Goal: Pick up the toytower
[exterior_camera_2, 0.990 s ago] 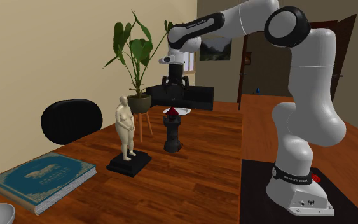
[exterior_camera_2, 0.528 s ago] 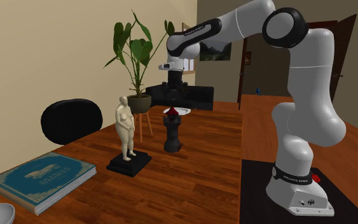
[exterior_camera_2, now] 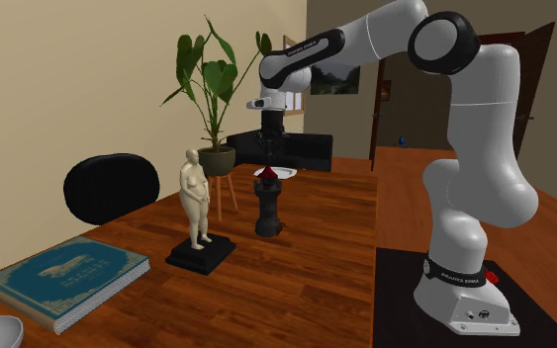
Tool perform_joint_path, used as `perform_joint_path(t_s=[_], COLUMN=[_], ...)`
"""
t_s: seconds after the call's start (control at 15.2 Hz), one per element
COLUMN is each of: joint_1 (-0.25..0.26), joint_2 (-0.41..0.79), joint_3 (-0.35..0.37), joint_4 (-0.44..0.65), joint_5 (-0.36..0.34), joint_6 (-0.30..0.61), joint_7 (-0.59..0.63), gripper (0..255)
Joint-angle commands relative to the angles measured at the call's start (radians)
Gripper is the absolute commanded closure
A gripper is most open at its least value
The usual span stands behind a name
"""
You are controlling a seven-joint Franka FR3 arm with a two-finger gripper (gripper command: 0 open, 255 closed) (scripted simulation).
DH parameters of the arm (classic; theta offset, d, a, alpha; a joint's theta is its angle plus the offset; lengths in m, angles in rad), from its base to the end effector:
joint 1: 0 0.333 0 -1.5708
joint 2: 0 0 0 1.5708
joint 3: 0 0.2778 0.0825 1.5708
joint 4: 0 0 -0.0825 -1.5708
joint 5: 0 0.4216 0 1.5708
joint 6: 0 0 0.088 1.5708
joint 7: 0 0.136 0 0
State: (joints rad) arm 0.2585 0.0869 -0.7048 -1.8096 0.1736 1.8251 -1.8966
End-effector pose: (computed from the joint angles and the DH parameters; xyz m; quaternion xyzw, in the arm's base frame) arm 0.5601 -0.2405 0.4169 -0.7625 -0.6441 -0.0413 0.0442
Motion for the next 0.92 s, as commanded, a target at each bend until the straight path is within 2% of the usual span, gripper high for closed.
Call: perform_joint_path(t_s=[0.0,0.13,0.86], joint_1=[0.000,0.000,-0.004], joint_2=[0.000,0.001,-0.005], joint_3=[0.000,0.000,-0.004], joint_4=[0.000,0.001,0.143], joint_5=[0.000,0.000,-0.008], joint_6=[0.000,-0.001,-0.146], joint_7=[0.000,-0.001,0.018], gripper=[255,255,255])
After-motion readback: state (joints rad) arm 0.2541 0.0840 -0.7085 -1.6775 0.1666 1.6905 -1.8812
